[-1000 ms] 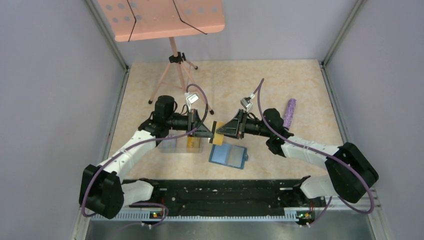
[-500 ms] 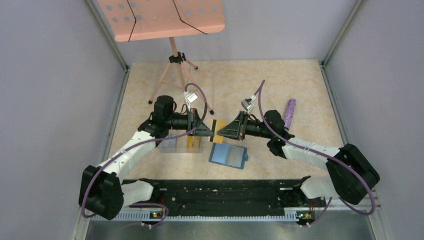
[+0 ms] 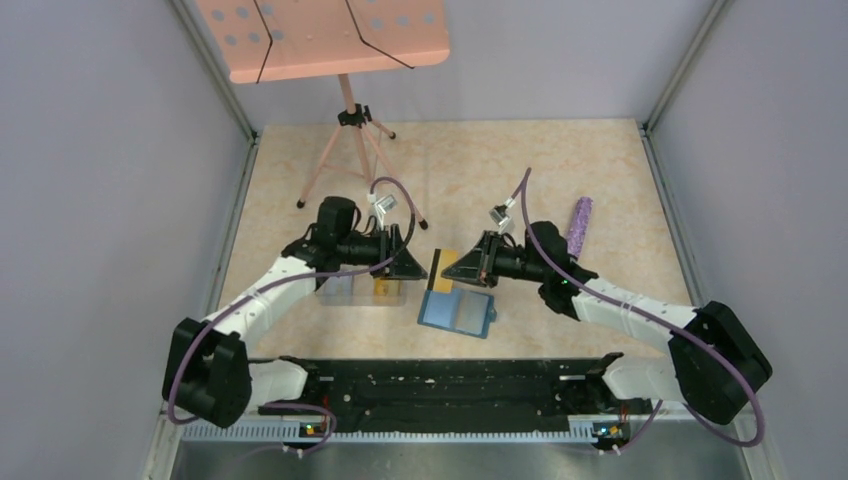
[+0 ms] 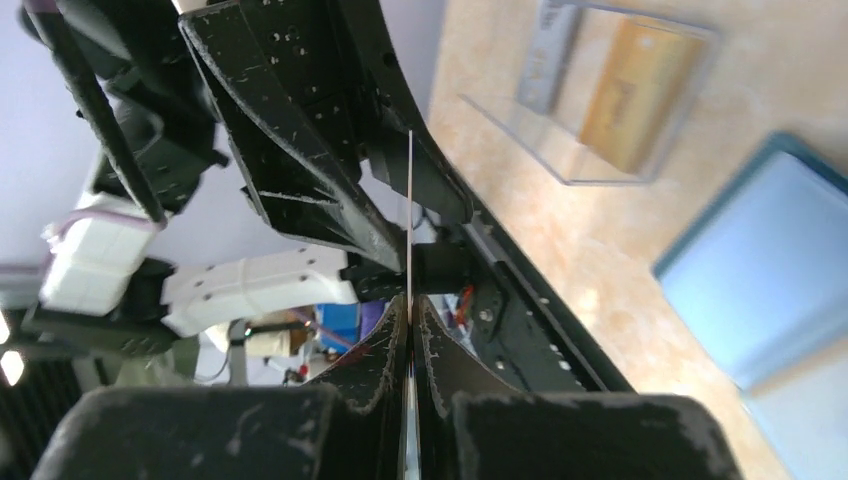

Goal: Put the credit cards into the card holder
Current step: Insert the credit card into the card holder.

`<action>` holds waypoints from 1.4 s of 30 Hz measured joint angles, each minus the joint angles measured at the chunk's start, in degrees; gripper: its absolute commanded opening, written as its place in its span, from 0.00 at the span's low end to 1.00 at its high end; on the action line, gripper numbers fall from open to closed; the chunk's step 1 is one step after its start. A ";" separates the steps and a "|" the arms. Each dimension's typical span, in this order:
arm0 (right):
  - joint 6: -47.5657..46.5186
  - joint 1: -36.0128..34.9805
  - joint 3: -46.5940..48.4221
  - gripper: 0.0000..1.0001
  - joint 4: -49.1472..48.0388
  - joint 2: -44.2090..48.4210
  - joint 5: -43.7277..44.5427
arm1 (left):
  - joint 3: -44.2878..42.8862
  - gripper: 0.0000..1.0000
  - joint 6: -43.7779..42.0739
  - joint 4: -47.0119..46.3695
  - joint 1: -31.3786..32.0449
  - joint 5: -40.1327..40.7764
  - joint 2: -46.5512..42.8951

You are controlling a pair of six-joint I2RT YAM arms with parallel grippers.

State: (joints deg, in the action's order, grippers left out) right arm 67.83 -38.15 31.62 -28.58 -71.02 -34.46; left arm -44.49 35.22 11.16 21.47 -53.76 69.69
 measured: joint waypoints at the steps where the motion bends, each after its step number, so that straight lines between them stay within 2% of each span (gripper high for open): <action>1: -0.87 0.02 0.02 0.00 2.67 0.55 0.94 | -0.15 0.46 -1.03 1.73 0.00 1.49 1.09; 4: -3.43 0.04 0.17 0.00 12.02 2.12 4.68 | -1.81 0.53 -4.85 8.98 0.46 7.78 6.36; 10: -5.90 0.52 -0.55 0.00 25.73 6.08 10.51 | -8.31 0.57 -11.34 19.32 4.09 18.12 17.75; 16: -6.71 1.22 -3.50 0.00 31.89 9.46 13.03 | -16.79 0.58 -14.99 23.93 9.92 26.38 25.24; 22: -7.26 1.62 -4.96 0.00 34.60 9.88 13.84 | -20.02 0.58 -15.96 25.53 13.14 32.70 30.23; 26: -8.35 1.66 -4.96 0.00 35.91 9.88 13.97 | -19.61 0.57 -15.65 25.38 13.64 32.96 33.07; 32: -10.43 2.84 -4.96 0.00 37.62 9.88 14.01 | -16.96 0.48 -11.87 21.68 13.57 25.44 33.57; 36: -12.22 4.81 -4.96 0.00 38.66 9.88 13.73 | -15.32 0.46 -9.46 19.06 13.79 21.31 33.88; 40: -13.94 5.42 -4.96 0.00 39.15 9.88 13.62 | -15.23 0.46 -9.01 18.86 13.84 21.07 33.88; 42: -14.80 5.44 -4.96 0.00 38.97 9.73 13.53 | -15.23 0.41 -9.07 19.02 13.84 21.75 33.86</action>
State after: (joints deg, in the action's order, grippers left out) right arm 53.04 -32.71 26.65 10.39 -61.30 -20.93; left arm -59.72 26.15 30.17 35.31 -32.01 103.55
